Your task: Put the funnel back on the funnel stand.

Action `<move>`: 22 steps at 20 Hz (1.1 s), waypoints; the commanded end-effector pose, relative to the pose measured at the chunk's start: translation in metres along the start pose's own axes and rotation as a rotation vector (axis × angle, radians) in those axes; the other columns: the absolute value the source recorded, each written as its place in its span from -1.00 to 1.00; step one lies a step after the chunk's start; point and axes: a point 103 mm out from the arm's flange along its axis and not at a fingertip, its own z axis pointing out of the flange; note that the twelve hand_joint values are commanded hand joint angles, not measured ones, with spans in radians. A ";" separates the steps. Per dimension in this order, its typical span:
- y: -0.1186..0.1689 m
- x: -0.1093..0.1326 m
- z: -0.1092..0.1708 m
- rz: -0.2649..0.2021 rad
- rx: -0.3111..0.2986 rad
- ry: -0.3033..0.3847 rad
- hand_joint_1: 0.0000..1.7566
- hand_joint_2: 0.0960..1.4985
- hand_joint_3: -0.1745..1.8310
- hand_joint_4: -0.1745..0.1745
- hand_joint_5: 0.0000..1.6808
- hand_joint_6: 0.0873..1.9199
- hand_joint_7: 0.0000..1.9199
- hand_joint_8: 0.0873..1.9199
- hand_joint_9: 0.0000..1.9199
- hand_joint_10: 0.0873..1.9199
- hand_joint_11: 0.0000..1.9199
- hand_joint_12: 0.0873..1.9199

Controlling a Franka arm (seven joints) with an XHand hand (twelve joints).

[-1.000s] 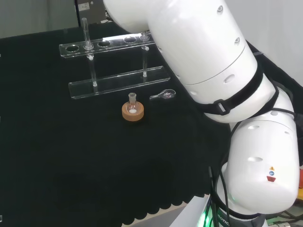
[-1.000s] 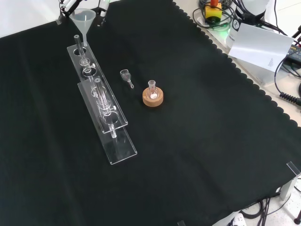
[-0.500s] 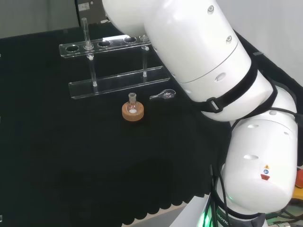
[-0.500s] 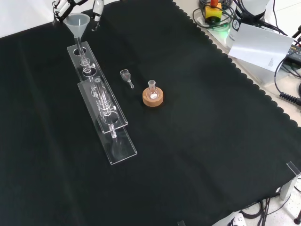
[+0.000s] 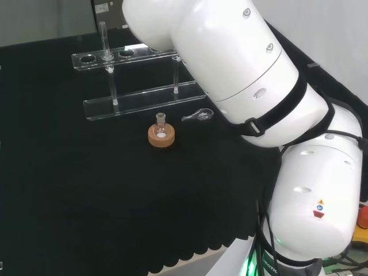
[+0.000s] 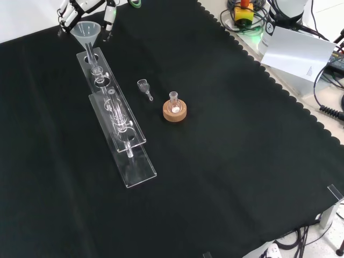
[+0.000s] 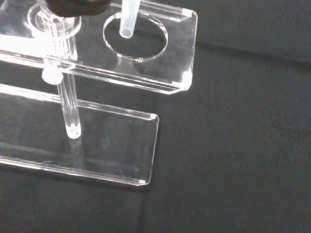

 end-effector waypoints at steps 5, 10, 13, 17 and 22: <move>0.006 0.002 0.009 0.004 0.029 -0.053 -0.03 0.32 -1.00 -0.45 -0.39 -0.88 -0.45 -0.32 -0.29 -0.50 -0.55 0.31; 0.006 0.004 0.012 0.004 0.066 -0.063 -0.03 0.31 -1.00 -0.52 -0.53 -0.95 -0.63 -0.30 -0.39 -0.47 -0.60 0.34; 0.007 0.003 0.014 0.010 0.083 -0.060 -0.04 0.29 -1.00 -0.58 -0.69 -1.00 -0.84 -0.31 -0.56 -0.38 -0.70 0.39; 0.006 0.001 0.016 0.016 0.103 -0.042 -0.06 0.25 -1.00 -0.59 -0.83 -1.00 -0.99 -0.51 -0.78 -0.28 -0.81 0.42; 0.006 -0.003 0.019 0.007 0.127 -0.025 -0.09 0.22 -1.00 -0.59 -0.96 -1.00 -1.00 -0.86 -0.95 -0.22 -0.90 0.45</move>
